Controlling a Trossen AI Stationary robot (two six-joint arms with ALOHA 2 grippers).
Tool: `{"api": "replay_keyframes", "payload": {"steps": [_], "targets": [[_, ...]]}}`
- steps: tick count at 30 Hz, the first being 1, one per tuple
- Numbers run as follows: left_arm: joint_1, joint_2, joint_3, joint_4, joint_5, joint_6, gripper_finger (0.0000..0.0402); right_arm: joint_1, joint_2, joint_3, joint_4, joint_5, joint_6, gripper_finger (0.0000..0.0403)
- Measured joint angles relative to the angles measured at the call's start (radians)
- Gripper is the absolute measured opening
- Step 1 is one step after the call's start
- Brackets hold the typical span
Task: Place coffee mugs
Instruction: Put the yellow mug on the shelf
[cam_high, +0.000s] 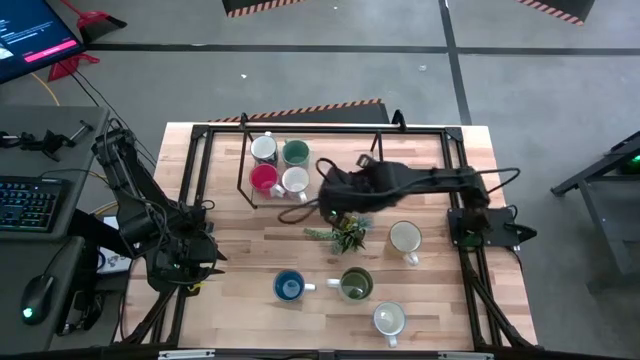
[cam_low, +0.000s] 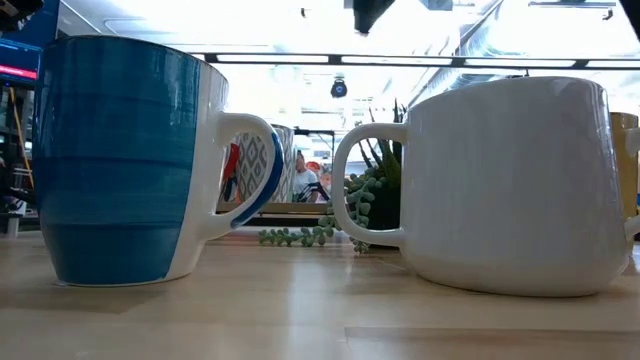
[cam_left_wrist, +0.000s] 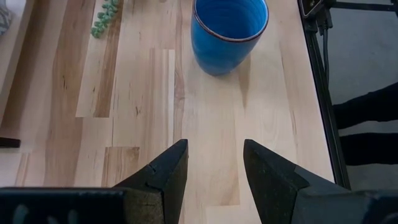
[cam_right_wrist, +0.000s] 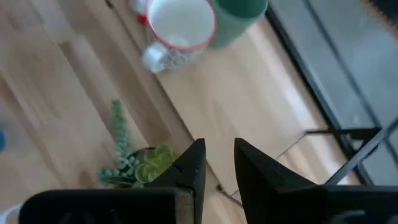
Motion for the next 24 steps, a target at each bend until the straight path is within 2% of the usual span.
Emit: {"api": "replay_keyframes", "payload": {"steps": [6, 10, 13, 17, 20, 24], "targets": [[0.000, 0.000, 0.000, 0.002, 0.000, 0.000, 0.0147, 0.129, -0.076, -0.009, 0.009, 0.115, -0.014, 0.0062], [0.002, 0.000, 0.000, 0.008, 0.000, 0.000, 0.0147, 0.203, -0.146, -0.105, 0.007, 0.228, -0.002, 0.0062], [0.003, 0.000, 0.000, 0.009, 0.000, -0.003, 0.0147, 0.248, -0.224, -0.269, 0.007, 0.275, 0.064, 0.0062], [0.003, 0.000, 0.000, 0.015, -0.001, -0.027, 0.0147, 0.291, -0.386, -0.572, 0.025, 0.293, 0.275, 0.0062], [0.003, 0.000, 0.000, 0.030, -0.002, -0.027, 0.0147, 0.323, -0.520, -0.805, 0.102, 0.269, 0.444, 0.0062], [0.006, 0.000, 0.000, 0.029, -0.017, -0.051, 0.0147, 0.363, -0.686, -1.054, 0.286, 0.187, 0.550, 0.0062]]}}
